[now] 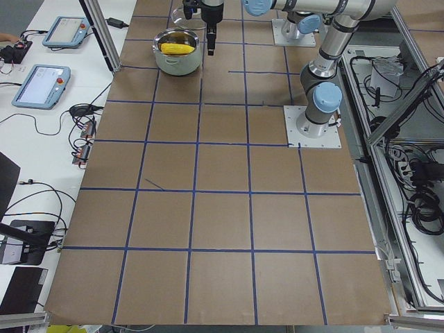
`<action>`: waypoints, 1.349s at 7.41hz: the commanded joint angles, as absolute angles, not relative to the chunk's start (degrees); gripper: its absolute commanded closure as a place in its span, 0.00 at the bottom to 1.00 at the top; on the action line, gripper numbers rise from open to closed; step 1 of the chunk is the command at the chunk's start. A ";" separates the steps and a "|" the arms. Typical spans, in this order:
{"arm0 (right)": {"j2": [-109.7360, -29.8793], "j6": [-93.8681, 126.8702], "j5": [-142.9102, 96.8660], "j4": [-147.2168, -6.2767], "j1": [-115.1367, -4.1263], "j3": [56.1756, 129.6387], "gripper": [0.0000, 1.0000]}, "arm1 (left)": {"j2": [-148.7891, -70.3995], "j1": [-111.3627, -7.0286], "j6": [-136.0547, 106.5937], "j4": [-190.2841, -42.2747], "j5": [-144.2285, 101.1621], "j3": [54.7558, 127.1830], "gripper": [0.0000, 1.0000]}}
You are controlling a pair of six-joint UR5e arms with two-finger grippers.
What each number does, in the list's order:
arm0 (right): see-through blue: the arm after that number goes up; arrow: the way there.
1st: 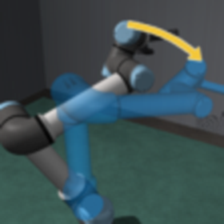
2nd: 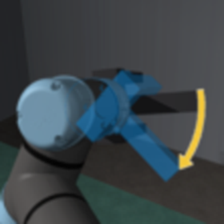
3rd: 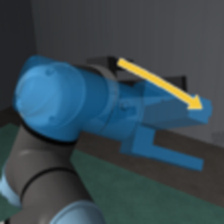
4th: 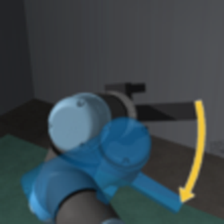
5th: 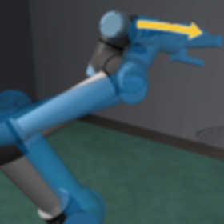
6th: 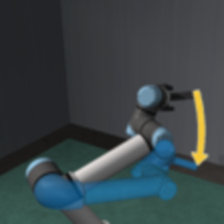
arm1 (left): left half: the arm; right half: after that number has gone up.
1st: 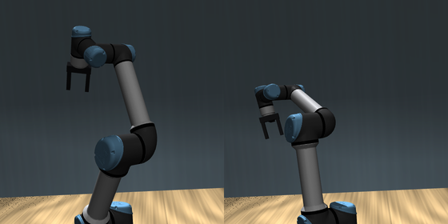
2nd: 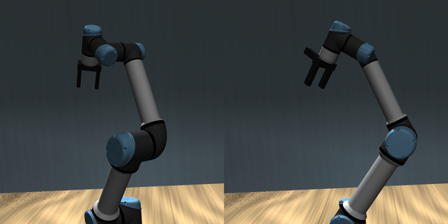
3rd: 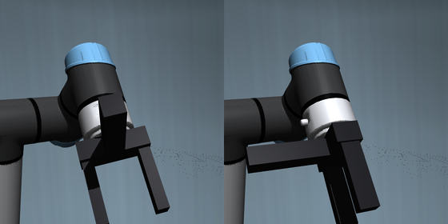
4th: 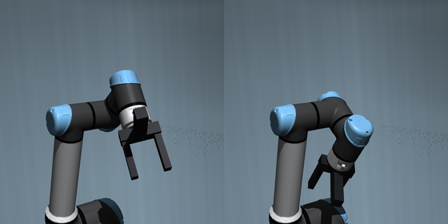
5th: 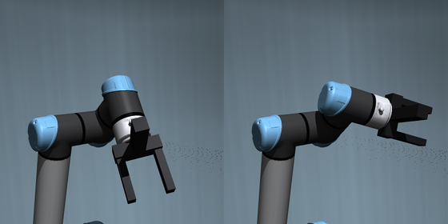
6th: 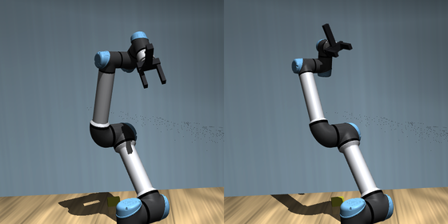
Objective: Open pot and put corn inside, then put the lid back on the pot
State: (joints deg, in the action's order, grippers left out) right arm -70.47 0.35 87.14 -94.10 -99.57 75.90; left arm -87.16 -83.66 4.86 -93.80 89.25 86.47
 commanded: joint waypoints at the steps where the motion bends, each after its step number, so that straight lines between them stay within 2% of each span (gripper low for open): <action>1: -64.71 1.58 88.06 -91.78 -103.00 69.37 0.82 | -88.59 -84.11 4.48 -94.22 89.21 82.99 0.00; 4: -58.82 1.93 87.98 -91.32 -104.24 63.31 0.81 | -91.93 -84.82 4.31 -94.13 87.64 78.41 0.00; 5: -57.23 1.93 87.98 -90.01 -104.15 61.28 0.80 | -92.02 -85.16 4.31 -94.30 87.45 79.09 0.00; 10: -54.58 1.50 88.42 -90.35 -103.36 60.21 0.81 | -92.02 -85.69 4.83 -93.96 87.54 79.89 0.00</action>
State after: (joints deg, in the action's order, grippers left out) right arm -54.88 1.61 88.32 -89.89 -103.40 60.32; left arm -92.01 -85.68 4.78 -94.05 87.54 79.77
